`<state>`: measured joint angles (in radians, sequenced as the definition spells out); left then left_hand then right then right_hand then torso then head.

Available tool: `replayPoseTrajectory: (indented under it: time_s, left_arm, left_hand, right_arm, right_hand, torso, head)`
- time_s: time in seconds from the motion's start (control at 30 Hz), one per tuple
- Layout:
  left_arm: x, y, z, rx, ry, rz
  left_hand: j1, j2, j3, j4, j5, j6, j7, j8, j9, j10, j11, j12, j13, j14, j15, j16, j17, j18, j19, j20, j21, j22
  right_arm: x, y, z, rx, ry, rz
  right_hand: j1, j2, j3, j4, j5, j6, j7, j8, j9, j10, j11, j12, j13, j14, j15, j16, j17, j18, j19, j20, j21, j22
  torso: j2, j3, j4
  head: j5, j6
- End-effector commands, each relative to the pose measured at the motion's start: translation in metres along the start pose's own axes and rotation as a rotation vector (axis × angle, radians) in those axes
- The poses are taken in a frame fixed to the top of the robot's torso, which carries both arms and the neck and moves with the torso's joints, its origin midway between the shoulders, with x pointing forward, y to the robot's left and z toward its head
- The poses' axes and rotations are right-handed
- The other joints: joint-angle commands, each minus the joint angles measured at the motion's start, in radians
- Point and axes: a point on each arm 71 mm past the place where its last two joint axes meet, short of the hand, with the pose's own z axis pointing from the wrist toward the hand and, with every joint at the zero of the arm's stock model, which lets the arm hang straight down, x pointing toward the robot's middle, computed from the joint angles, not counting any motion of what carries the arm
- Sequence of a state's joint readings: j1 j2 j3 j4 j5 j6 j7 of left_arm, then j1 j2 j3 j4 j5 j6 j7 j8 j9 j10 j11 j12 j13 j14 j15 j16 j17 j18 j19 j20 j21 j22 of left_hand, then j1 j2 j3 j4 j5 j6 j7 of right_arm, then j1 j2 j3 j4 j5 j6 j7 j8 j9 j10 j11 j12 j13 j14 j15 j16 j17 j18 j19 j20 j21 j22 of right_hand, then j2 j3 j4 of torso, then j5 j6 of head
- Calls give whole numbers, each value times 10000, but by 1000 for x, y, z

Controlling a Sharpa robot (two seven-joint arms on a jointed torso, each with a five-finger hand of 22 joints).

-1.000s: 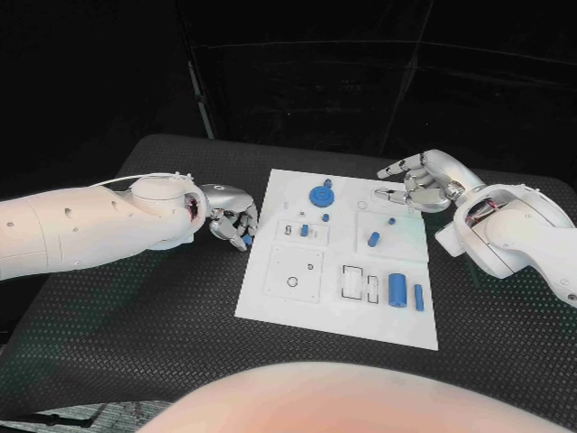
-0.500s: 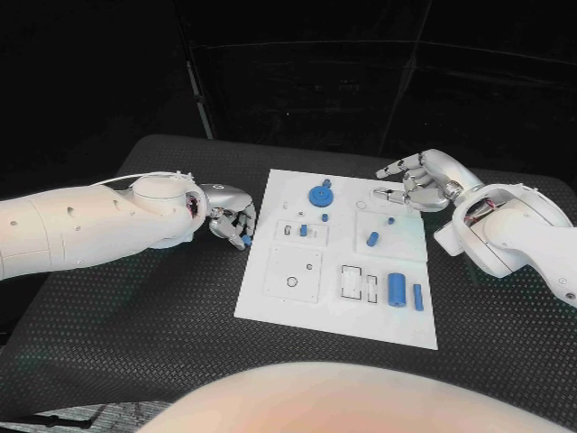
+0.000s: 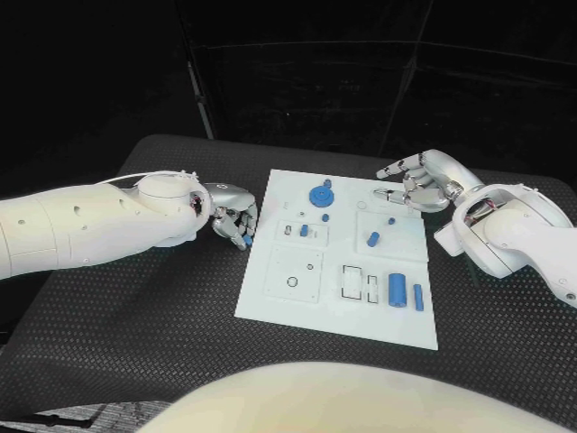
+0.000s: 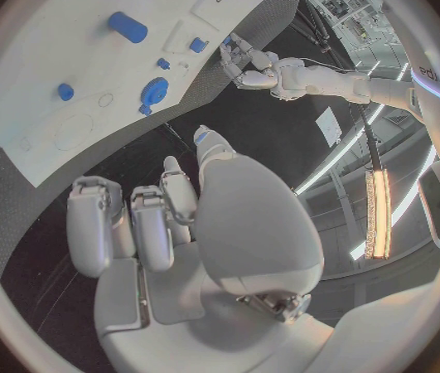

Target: Assemble the parts on the task board

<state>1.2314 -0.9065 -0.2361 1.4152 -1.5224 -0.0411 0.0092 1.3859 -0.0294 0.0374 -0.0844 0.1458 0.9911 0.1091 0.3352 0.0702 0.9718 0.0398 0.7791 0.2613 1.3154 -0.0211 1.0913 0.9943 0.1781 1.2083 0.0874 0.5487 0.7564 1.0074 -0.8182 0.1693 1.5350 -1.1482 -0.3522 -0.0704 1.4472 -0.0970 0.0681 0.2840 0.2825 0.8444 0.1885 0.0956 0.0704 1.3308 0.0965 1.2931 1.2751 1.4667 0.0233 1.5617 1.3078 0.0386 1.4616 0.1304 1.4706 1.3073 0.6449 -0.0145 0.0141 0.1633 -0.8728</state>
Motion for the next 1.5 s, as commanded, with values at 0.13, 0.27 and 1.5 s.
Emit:
replayPoseTrajectory:
  time_s: [0.13,0.27,1.5]
  left_arm:
    - [7,-4,1,181,121,164]
    - [7,-3,-1,229,82,153]
    - [3,13,-17,-39,-653,-735]
  left_hand:
    - [140,538,70,87,8,594,-178,-63,25,547,-169,-450,-290,8,-148,-59,-27,65,18,-117,-75,-22]
    - [306,834,370,88,40,902,-252,-145,20,814,-232,-740,-437,172,-209,118,189,62,80,-183,-64,-14]
    - [-740,208,4790,-82,5,1244,55,-1215,79,1795,28,-2961,-1053,113,-70,-998,-465,41,21,-123,-84,144]
  right_arm:
    - [0,2,0,-113,53,10]
    - [0,2,1,-113,58,9]
    - [1,0,1,-79,101,6]
  right_hand:
    - [-36,60,-49,-22,54,-56,-3,33,0,-15,30,88,25,973,-11,-33,2422,93,4,-39,-29,305]
    - [-36,60,-49,-22,54,-56,-3,33,0,-15,30,88,25,973,-11,-33,2422,93,4,-39,-29,305]
    - [-50,74,-53,-15,55,-46,-5,43,2,-11,29,97,28,969,-11,-40,2410,94,3,-40,-32,301]
  torso:
    - [0,4,9]
    - [1,2,7]
    - [6,7,-4]
  head:
    - [19,2]
    - [29,2]
    - [55,2]
